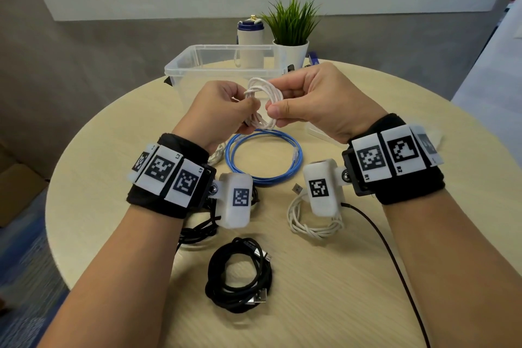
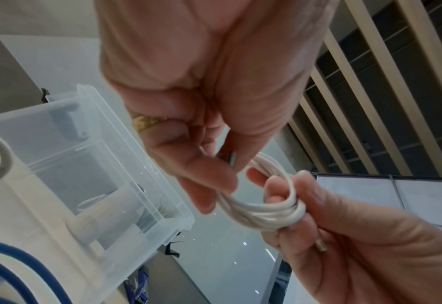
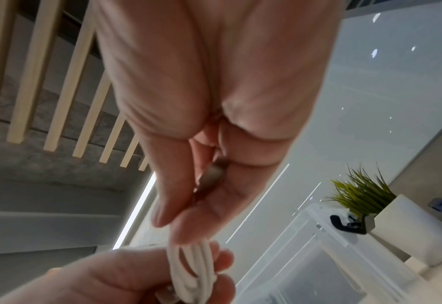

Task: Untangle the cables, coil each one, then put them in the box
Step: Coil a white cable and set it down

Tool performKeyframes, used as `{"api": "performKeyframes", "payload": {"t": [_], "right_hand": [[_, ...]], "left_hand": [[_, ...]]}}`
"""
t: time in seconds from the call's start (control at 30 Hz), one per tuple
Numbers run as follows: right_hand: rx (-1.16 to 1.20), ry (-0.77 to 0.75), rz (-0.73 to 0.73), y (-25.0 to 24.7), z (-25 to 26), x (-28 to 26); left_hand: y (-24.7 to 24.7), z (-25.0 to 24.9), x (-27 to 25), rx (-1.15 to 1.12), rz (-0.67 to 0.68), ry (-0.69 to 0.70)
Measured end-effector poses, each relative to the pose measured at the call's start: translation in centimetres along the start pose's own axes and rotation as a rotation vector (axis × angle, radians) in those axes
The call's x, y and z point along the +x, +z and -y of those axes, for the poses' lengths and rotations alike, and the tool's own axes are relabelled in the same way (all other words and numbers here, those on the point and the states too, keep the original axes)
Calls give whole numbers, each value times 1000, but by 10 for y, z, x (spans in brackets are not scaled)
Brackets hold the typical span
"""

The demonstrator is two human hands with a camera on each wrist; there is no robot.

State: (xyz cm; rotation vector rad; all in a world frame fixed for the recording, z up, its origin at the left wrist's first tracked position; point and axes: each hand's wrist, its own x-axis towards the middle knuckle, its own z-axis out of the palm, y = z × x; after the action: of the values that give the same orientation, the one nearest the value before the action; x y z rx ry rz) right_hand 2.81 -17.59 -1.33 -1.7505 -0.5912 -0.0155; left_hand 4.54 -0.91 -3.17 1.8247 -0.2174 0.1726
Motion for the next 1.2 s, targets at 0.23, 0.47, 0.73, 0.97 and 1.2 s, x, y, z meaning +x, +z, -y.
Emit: {"api": "performKeyframes", "payload": {"t": [0.23,0.47,0.73,0.97,1.2], "right_hand": [[-86,-7,-206,-3,-5,5],[-244,-33,-280,1,-7,9],[-263,-71,-393,-8,-9,9],[-328,-87,-317,-5,-10,8],[-421,-74,-187,-1,-12,9]], "left_hand": [[-2,-6,-3,-118,18,7],[1,-5,-4,-155,33,-25],[-8,-7,-7,-273,350,25],[-4,-11,-8,-277,373,-121],[1,-10,-8,-300,372,-239]]}}
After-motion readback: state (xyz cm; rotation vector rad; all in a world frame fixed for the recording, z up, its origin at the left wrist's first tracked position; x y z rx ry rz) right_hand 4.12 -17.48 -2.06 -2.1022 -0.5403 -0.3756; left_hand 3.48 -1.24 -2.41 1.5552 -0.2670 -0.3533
